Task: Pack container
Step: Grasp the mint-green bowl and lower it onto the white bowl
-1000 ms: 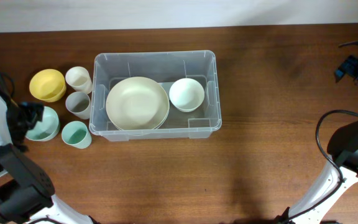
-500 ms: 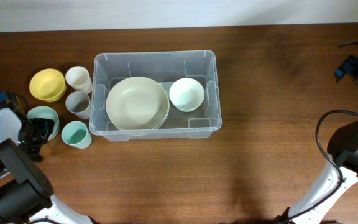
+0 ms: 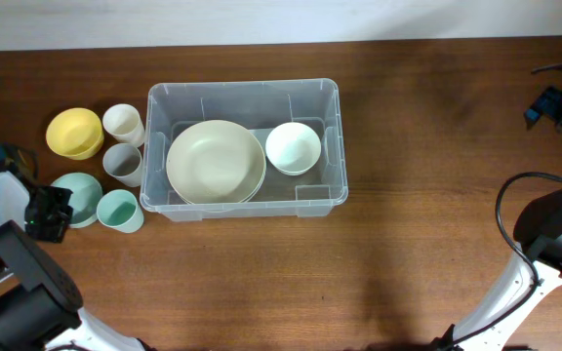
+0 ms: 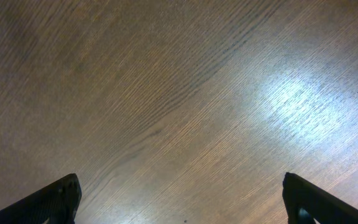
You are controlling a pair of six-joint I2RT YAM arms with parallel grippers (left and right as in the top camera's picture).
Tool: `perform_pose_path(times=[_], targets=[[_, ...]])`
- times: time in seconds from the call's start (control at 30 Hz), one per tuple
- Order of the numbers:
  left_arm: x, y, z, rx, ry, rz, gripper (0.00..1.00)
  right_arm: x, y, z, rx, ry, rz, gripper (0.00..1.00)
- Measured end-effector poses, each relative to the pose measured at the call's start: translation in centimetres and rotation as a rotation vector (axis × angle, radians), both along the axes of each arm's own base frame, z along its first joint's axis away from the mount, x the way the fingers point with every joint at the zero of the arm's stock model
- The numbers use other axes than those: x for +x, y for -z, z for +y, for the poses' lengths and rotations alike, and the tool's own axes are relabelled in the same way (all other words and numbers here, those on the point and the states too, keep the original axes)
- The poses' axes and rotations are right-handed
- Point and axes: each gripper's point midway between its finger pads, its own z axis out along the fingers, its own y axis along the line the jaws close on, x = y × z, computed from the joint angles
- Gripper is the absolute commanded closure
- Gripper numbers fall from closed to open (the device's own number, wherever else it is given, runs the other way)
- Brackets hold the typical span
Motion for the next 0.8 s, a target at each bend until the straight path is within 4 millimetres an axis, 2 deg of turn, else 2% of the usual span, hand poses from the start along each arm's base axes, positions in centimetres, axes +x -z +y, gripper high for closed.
perform_pose_path(times=[0.17, 0.23, 0.3, 0.37, 0.4, 0.43, 0.5, 0.57, 0.6, 0.63, 0.67, 0.7, 0.77, 0.8], targets=[[-2.5, -0.6, 1.2, -0.057, -0.084, 0.015, 0.99, 0.0, 0.0, 0.0, 0.0, 0.0, 0.0, 0.01], [-3.5, -1.6, 1.8, -0.07, -0.123, 0.006, 0.99, 0.0, 0.0, 0.0, 0.0, 0.001, 0.0, 0.01], [-3.8, -3.7, 2.8, -0.061, -0.149, -0.049, 0.99, 0.0, 0.0, 0.0, 0.0, 0.001, 0.0, 0.01], [-2.7, -6.7, 3.2, -0.037, -0.124, -0.152, 0.99, 0.0, 0.0, 0.0, 0.0, 0.0, 0.0, 0.01], [-1.9, -8.9, 3.2, -0.015, -0.1, -0.221, 0.99, 0.0, 0.0, 0.0, 0.0, 0.0, 0.0, 0.01], [-0.9, -12.2, 2.8, 0.019, -0.062, -0.317, 0.99, 0.0, 0.0, 0.0, 0.0, 0.0, 0.0, 0.01], [0.5, -16.9, 1.6, 0.077, 0.009, -0.458, 0.99, 0.0, 0.0, 0.0, 0.0, 0.0, 0.0, 0.01], [2.2, -21.9, -1.3, 0.132, 0.134, -0.605, 0.99, 0.0, 0.0, 0.0, 0.0, 0.0, 0.0, 0.01], [3.1, -24.7, -4.1, 0.147, 0.227, -0.687, 0.99, 0.0, 0.0, 0.0, 0.0, 0.0, 0.0, 0.01], [3.7, -26.2, -6.2, 0.158, 0.293, -0.733, 0.99, 0.0, 0.0, 0.0, 0.0, 0.0, 0.0, 0.01], [4.6, -28.0, -9.2, 0.167, 0.389, -0.792, 0.99, 0.0, 0.0, 0.0, 0.0, 0.0, 0.0, 0.01], [5.5, -29.5, -13.4, 0.155, 0.509, -0.85, 0.99, 0.0, 0.0, 0.0, 0.0, 0.0, 0.0, 0.01], [6.4, -30.1, -17.7, 0.145, 0.63, -0.876, 0.99, 0.0, 0.0, 0.0, 0.001, 0.0, 0.0, 0.01], [7.0, -30.4, -20.6, 0.141, 0.704, -0.892, 0.99, 0.0, 0.0, 0.0, -0.001, 0.0, 0.0, 0.01]])
